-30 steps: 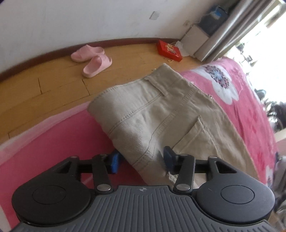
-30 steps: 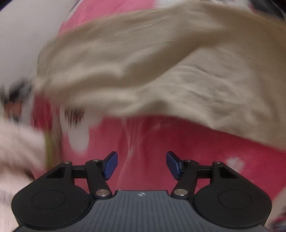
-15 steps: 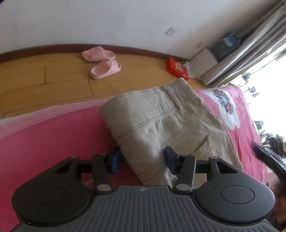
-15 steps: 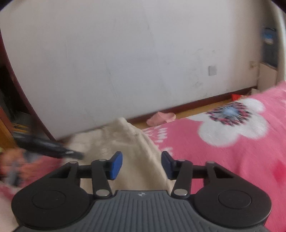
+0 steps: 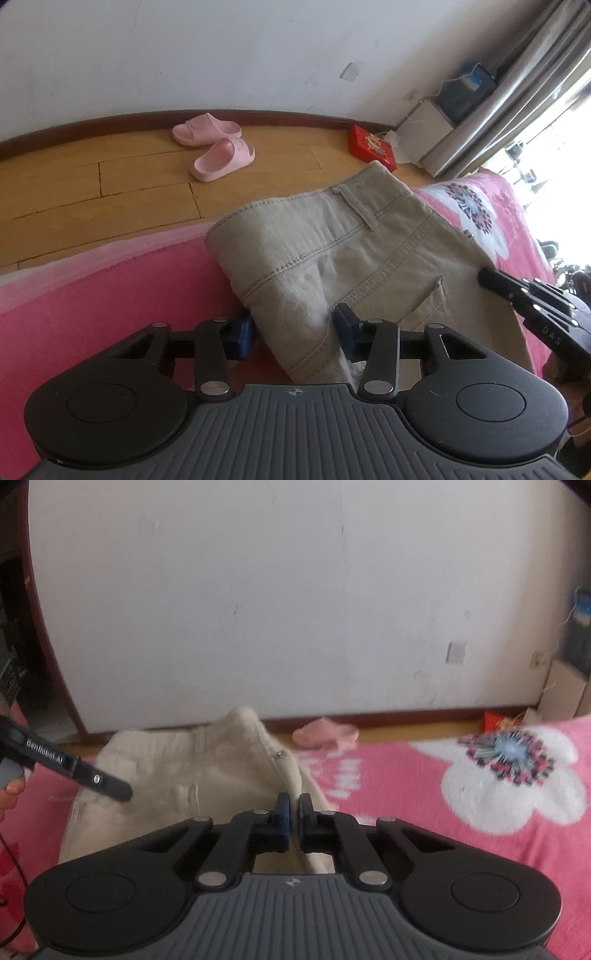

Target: Fold clothes

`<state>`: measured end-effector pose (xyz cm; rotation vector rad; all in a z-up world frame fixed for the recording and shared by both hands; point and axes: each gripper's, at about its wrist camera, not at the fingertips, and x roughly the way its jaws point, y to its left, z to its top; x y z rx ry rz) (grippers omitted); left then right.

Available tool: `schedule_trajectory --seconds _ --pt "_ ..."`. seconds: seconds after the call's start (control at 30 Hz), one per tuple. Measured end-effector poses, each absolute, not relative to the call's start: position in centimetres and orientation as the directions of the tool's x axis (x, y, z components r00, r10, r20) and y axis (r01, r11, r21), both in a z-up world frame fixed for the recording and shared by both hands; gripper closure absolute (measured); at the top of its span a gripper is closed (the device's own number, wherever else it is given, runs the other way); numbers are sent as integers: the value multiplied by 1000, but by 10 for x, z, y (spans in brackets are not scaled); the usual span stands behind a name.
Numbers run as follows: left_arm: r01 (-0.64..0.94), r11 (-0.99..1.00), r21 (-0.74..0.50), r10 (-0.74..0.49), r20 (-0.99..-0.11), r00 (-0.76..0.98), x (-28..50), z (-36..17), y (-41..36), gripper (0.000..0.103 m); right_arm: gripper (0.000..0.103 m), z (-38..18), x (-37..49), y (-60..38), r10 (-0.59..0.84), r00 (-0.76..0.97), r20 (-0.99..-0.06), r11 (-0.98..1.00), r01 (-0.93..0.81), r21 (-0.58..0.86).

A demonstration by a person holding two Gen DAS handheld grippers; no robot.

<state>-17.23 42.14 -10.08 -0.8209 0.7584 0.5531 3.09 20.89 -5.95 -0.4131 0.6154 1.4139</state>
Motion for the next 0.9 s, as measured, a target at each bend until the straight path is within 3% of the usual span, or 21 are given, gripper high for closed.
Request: schedule_trajectory --seconds 0.23,0.3,0.43,0.57,0.7,0.9 --pt "-677 587 -443 132 -774 620 -173 -103 422 55 93 -97 52 222 752 48 -657 197 -968 154" --pt "-685 567 -457 119 -778 617 -178 -100 425 50 84 -84 73 206 781 37 -623 246 -935 254" --pt "-709 565 -422 131 -803 582 -196 -84 430 36 84 -46 128 137 843 94 -529 355 -837 416" --pt "-726 599 -339 225 -799 558 -209 -49 442 36 81 -10 161 27 831 232 -506 476 -768 429" --pt "-664 691 -286 290 -732 616 -182 -18 444 36 81 -18 130 -34 766 228 -601 523 -764 377" --pt "-307 936 -175 88 -725 683 -81 -30 373 37 81 -48 74 -51 666 234 -708 505 -840 198"
